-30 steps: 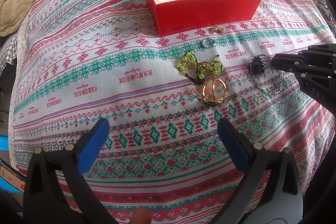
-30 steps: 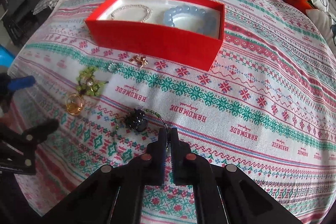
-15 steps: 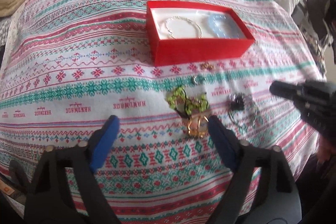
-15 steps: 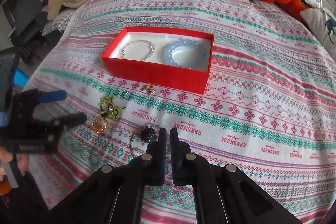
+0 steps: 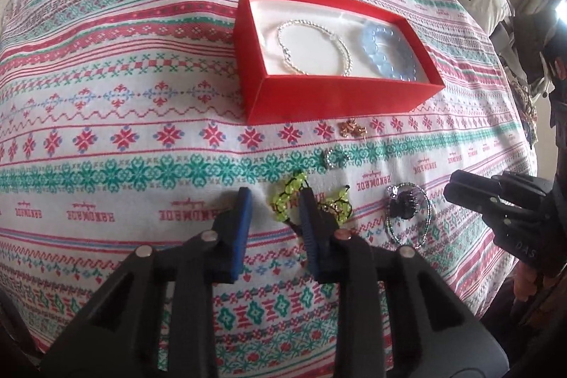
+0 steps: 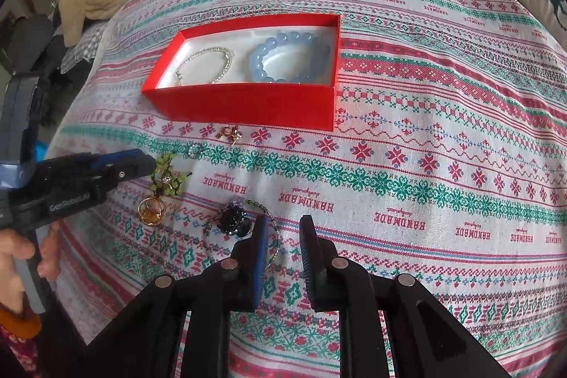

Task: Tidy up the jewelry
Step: 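Grasp the green beaded bracelet with the left tool while the right tool lifts the black-flower bangle, then carry both pieces into the red box and open both tools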

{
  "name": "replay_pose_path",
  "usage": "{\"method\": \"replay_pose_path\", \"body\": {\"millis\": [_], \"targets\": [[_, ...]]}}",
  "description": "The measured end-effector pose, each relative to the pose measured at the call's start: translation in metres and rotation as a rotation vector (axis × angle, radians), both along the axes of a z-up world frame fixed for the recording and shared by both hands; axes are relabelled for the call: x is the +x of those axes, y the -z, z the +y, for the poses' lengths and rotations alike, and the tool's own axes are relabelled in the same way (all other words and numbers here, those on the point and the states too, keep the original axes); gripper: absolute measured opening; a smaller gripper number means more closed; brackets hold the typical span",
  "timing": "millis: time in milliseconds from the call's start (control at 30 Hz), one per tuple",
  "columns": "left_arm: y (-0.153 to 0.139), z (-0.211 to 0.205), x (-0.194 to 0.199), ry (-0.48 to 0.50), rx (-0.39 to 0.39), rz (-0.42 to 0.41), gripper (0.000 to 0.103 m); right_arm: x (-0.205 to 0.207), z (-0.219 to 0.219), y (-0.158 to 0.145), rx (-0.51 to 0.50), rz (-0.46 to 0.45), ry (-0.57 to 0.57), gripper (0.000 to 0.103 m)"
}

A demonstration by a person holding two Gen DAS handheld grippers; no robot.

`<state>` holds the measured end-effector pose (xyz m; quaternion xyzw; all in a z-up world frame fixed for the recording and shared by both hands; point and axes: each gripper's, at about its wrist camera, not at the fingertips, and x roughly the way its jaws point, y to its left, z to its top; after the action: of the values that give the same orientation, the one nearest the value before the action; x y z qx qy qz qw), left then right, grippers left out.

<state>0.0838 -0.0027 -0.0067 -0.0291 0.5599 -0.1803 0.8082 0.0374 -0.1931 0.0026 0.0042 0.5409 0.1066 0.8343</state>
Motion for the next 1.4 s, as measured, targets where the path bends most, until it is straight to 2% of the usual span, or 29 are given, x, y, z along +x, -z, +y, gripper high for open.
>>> {"method": "replay_pose_path", "body": {"millis": [167, 267, 300, 367, 400, 433, 633, 833, 867, 900, 933, 967, 1033, 1067, 1233, 1400], "targets": [[0.006, -0.008, 0.005, 0.027, 0.045, -0.001, 0.030, 0.002, 0.002, 0.004, -0.013, 0.009, -0.009, 0.019], [0.012, -0.014, 0.005, 0.048, 0.099, -0.009, 0.030, 0.004, 0.002, 0.005, -0.015, 0.014, -0.007, 0.021], [0.013, -0.017, 0.004, 0.060, 0.124, -0.020, 0.030, 0.003, 0.001, 0.006, -0.017, 0.014, -0.007, 0.024], [0.014, -0.025, 0.000, 0.089, 0.191, -0.053, 0.025, 0.004, 0.001, 0.007, -0.025, 0.016, -0.006, 0.040], [0.014, -0.027, 0.000, 0.088, 0.232, -0.071, 0.011, 0.004, 0.001, 0.007, -0.030, 0.014, -0.003, 0.059], [0.014, -0.028, 0.000, 0.082, 0.255, -0.083, 0.009, 0.003, 0.001, 0.007, -0.032, 0.003, 0.001, 0.062], [0.005, -0.013, 0.002, 0.022, 0.233, -0.090, 0.007, 0.000, 0.005, 0.011, -0.086, -0.005, -0.025, 0.062], [-0.005, 0.010, -0.007, -0.006, 0.198, -0.095, 0.007, 0.005, 0.017, 0.034, -0.170, 0.032, -0.046, 0.058], [-0.006, 0.013, -0.009, -0.009, 0.194, -0.094, 0.007, 0.004, 0.020, 0.036, -0.191, 0.014, -0.061, 0.057], [-0.007, 0.016, -0.010, -0.012, 0.190, -0.093, 0.007, 0.003, 0.022, 0.037, -0.204, 0.002, -0.072, 0.053], [-0.008, 0.017, -0.012, -0.016, 0.185, -0.093, 0.007, 0.002, 0.024, 0.036, -0.213, -0.008, -0.085, 0.043], [-0.009, 0.020, -0.015, -0.020, 0.178, -0.095, 0.007, 0.001, 0.025, 0.035, -0.215, -0.018, -0.093, 0.038], [-0.012, 0.021, -0.019, -0.024, 0.166, -0.100, 0.007, 0.000, 0.027, 0.034, -0.216, -0.025, -0.104, 0.014], [-0.015, 0.022, -0.020, -0.026, 0.158, -0.103, 0.007, -0.001, 0.028, 0.033, -0.213, -0.028, -0.112, 0.008], [-0.030, 0.025, -0.027, -0.029, 0.116, -0.125, 0.007, -0.005, 0.028, 0.022, -0.172, -0.031, -0.099, 0.004], [-0.049, 0.023, -0.033, -0.026, 0.091, -0.159, 0.006, -0.012, 0.026, -0.001, -0.133, -0.087, -0.096, 0.003]]}}
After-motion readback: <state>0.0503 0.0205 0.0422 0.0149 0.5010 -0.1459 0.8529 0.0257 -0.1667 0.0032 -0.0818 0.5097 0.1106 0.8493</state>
